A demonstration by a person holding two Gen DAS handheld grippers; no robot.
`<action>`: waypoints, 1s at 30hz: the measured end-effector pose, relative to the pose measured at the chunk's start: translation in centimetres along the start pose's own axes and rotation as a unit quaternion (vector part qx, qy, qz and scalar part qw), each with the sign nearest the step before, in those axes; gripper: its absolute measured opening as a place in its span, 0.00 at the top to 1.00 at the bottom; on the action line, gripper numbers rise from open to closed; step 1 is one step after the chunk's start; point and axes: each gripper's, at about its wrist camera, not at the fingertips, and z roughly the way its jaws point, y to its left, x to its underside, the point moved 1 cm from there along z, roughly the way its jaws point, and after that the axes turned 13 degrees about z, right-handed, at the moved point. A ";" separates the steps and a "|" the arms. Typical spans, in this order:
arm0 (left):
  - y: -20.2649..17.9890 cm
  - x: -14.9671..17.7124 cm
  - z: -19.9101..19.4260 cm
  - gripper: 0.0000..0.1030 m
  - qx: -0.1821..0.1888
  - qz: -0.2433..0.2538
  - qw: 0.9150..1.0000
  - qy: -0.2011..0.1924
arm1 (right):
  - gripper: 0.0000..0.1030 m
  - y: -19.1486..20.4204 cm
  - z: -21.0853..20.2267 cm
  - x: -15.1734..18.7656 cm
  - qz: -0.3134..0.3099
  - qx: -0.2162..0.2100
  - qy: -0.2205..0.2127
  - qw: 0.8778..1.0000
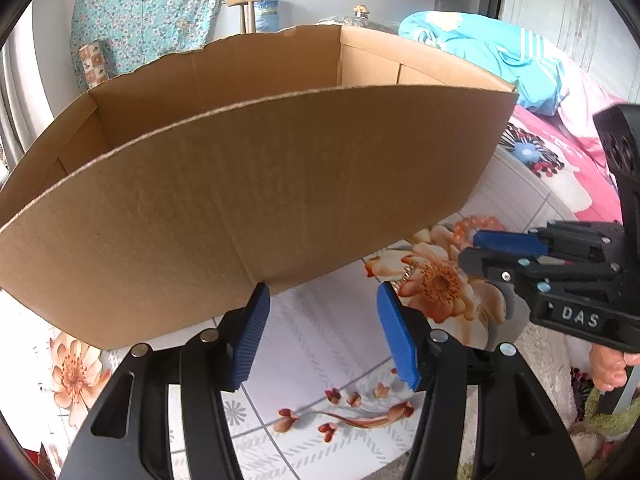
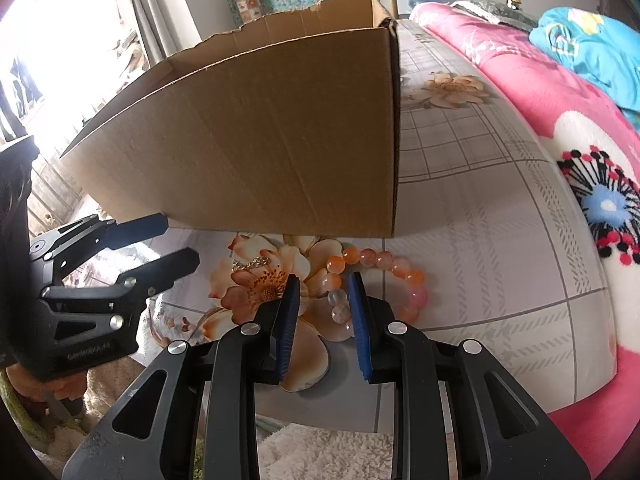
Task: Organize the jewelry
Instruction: 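Lower the left gripper onto the small silver charm beside the flower print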
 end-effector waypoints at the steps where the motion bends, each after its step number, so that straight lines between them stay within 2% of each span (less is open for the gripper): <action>1: 0.0 -0.1 0.1 0.47 -0.001 -0.001 1.000 0.000 | 0.77 -0.1 -0.1 0.0 0.002 -0.001 0.000 1.000; 15: 0.6 -1.1 1.1 0.47 -0.013 -0.010 1.000 0.001 | 0.75 -1.0 -0.7 0.6 0.013 -0.019 -0.005 1.000; 18: 0.3 -0.9 0.3 0.47 -0.023 0.002 1.000 -0.007 | 0.75 -1.1 -0.9 0.9 0.014 -0.021 -0.006 1.000; 24: -1.8 -0.2 -1.5 0.46 -0.006 0.048 0.998 -0.039 | 0.74 -1.2 -1.1 1.3 0.017 -0.022 -0.010 1.000; 28: -2.7 0.0 -0.8 0.46 0.012 0.062 0.997 -0.036 | 0.74 -1.3 -1.1 1.2 0.022 -0.026 -0.012 0.999; 30: -3.0 -0.3 -0.5 0.51 0.023 0.073 0.996 -0.037 | 0.74 -1.5 -1.1 1.2 0.025 -0.031 -0.013 0.999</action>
